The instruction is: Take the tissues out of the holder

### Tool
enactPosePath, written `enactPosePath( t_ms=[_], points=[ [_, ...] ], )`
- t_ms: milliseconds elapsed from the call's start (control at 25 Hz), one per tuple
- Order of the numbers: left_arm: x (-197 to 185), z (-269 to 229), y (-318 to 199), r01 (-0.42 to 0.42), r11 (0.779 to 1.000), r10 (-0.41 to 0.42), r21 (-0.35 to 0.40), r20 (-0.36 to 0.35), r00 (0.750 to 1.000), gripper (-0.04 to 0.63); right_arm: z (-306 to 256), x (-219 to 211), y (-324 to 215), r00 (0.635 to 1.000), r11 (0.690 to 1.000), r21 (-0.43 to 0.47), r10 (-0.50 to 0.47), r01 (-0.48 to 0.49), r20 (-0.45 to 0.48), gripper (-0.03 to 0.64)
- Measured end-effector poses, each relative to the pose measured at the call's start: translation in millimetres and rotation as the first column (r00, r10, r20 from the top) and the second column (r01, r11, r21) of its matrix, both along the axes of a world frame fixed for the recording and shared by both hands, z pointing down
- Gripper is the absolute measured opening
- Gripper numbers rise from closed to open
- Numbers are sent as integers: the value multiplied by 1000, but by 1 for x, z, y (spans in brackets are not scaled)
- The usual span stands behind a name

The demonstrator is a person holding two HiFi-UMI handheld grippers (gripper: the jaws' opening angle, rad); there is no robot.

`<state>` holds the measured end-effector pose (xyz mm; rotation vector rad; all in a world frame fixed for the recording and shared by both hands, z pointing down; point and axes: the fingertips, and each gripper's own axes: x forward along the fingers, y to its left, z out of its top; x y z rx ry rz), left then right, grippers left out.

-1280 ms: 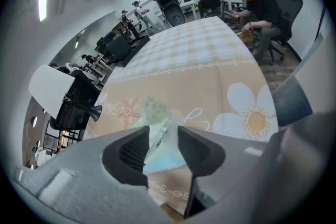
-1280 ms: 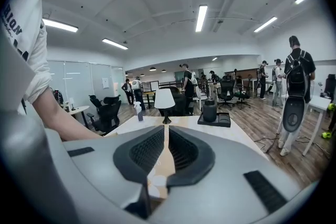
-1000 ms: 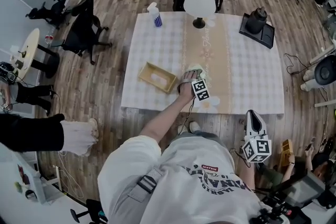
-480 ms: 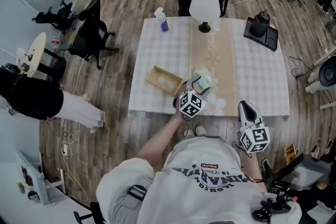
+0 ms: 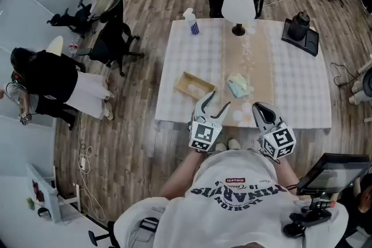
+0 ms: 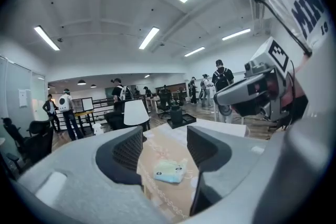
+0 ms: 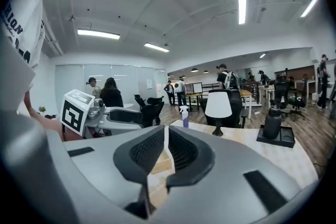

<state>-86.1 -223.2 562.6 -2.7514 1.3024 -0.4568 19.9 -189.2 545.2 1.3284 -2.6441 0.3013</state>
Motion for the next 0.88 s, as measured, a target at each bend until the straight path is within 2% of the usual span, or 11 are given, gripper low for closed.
enactPosePath(
  t_ms=[80, 240, 360, 400, 440, 640, 880],
  points=[
    [-17, -9, 6, 45, 999, -45, 15, -13, 999, 258, -2, -17, -1, 999, 999, 5, -47, 47, 4, 15],
    [-52, -21, 20, 148, 989, -147, 22, -49, 988, 189, -2, -47, 0, 992, 992, 10, -124, 123, 11, 15],
    [-73, -30, 29, 225, 974, -221, 36, -85, 972, 86, -4, -60, 0, 988, 988, 21, -153, 153, 16, 15],
    [-79, -31, 31, 245, 969, -240, 36, -93, 966, 27, -4, -63, 0, 987, 987, 24, -159, 158, 18, 15],
    [-84, -30, 33, 257, 966, -253, 34, -95, 963, 5, -4, -67, 0, 986, 986, 29, -165, 165, 17, 15],
    [-94, -18, 39, 279, 960, -276, 31, -68, 959, 5, 2, -78, 6, 975, 975, 51, -211, 215, -65, 8],
    [-96, -21, 33, 278, 960, -275, 30, -67, 959, 5, -3, -75, 7, 977, 978, 53, -198, 202, -74, 8]
  ],
)
